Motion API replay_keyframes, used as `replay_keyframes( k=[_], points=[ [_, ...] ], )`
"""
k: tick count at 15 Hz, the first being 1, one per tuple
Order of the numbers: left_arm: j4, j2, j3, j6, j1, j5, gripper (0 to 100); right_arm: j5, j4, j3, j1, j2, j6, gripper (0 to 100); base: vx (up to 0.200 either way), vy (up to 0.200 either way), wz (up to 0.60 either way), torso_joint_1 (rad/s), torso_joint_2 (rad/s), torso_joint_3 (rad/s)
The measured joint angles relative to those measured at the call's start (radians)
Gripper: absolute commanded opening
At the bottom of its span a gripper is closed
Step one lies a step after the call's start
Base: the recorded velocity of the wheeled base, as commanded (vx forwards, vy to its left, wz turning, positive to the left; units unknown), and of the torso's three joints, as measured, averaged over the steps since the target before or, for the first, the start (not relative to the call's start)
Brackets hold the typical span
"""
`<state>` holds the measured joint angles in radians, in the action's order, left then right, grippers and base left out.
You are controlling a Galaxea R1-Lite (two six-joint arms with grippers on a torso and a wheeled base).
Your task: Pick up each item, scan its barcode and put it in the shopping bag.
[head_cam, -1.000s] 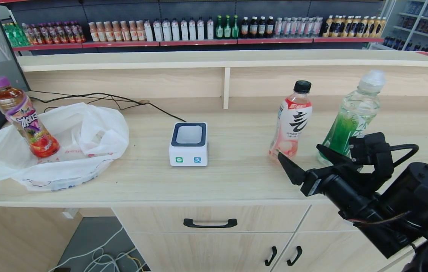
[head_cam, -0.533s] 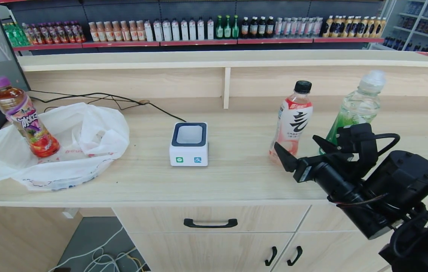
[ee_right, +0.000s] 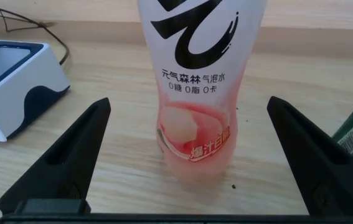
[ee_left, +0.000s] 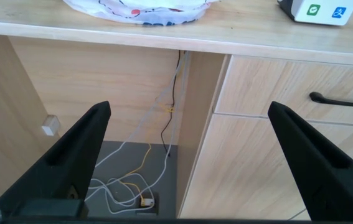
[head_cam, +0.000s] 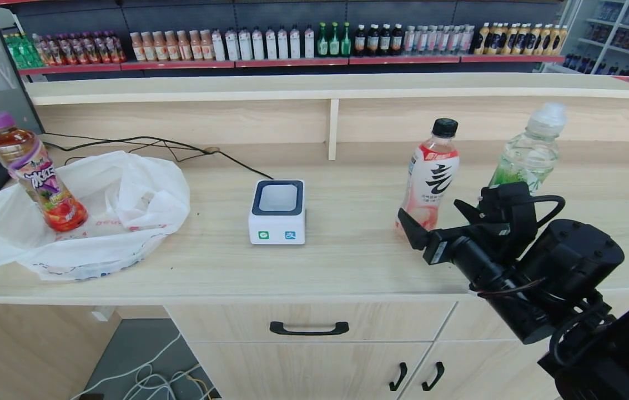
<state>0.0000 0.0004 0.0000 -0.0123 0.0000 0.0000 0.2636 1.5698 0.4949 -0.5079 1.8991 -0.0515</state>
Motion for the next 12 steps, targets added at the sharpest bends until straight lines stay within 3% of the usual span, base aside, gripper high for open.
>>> replay_keyframes(
  k=[5,12],
  points=[
    [0.0,0.0,0.0,-0.001,0.0,0.001,100,0.0,0.0,0.014,0.029,0.0,0.0,100,0.0,0.0,0.0,0.0,0.0,0.0],
    [0.0,0.0,0.0,-0.003,0.0,0.001,100,0.001,0.0,0.14,0.048,0.061,-0.015,100,0.0,0.0,0.0,0.0,0.0,0.0]
  ],
)
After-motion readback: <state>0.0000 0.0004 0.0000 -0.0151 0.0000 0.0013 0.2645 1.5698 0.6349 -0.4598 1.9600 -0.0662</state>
